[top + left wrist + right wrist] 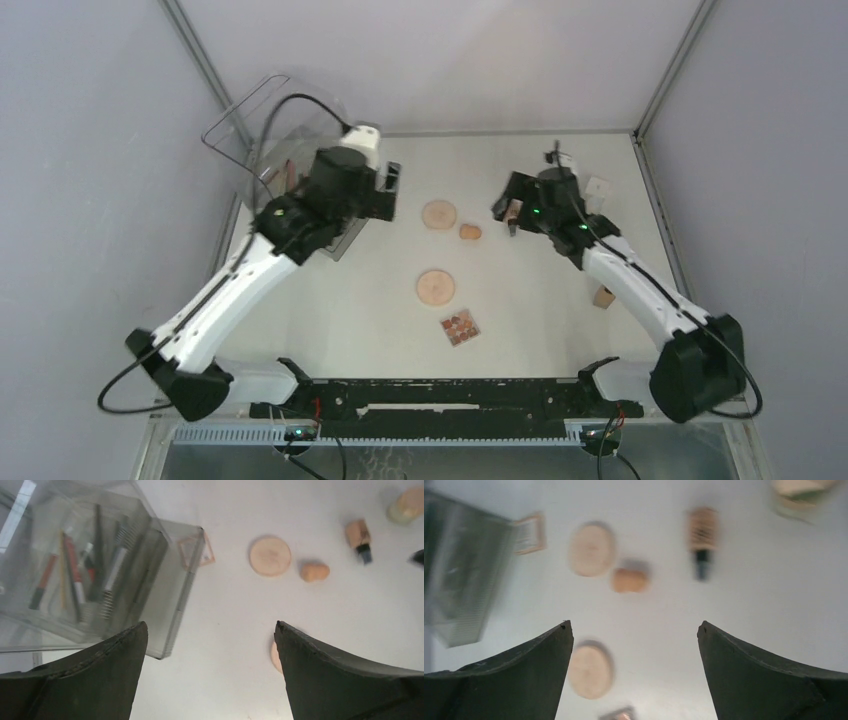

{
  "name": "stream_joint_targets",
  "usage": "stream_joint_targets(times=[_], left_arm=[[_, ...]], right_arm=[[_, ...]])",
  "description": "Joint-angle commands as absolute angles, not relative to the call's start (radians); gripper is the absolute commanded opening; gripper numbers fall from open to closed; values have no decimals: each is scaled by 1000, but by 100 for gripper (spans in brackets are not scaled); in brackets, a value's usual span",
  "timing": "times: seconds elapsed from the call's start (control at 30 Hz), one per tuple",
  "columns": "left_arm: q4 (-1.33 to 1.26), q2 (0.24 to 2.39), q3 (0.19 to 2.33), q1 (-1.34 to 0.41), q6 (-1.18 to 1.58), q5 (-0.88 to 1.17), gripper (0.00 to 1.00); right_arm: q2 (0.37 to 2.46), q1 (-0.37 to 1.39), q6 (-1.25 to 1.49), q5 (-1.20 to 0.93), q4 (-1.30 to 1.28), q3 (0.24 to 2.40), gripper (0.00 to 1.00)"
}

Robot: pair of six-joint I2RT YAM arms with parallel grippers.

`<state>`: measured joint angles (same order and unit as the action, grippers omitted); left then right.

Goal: Organize the makeup
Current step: Open the drawer in the storage box, then pick up the makeup tool from the center of the board.

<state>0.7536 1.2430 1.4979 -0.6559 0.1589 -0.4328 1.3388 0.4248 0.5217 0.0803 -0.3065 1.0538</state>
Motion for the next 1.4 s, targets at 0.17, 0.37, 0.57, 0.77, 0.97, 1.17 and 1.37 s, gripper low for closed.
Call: stream_joint_targets(times=[0.17, 0.37, 0.57, 0.77, 0.97, 1.17, 1.37], left_arm=[[574, 1409, 1238, -977, 391, -552, 100], [551, 1634, 1247, -1093, 414, -536, 90], [560, 1847, 1322, -1101, 439, -509, 78], [546, 1926, 1338, -1101, 450, -500, 66], [552, 1971, 1329, -1101, 442, -501, 43], [540, 1899, 1298, -1100, 420, -550, 1], [545, 1688, 1303, -1082, 303, -599, 0]], right_arm=[[868, 116, 538, 78, -564, 826, 100], [793, 81, 531, 56, -551, 809, 100], [810, 79, 531, 25, -601, 808, 100], [778, 79, 530, 30, -604, 790, 100], [774, 79, 550, 21, -600, 776, 100], [761, 78, 558, 14, -591, 763, 100], [753, 79, 555, -1, -584, 762, 100]])
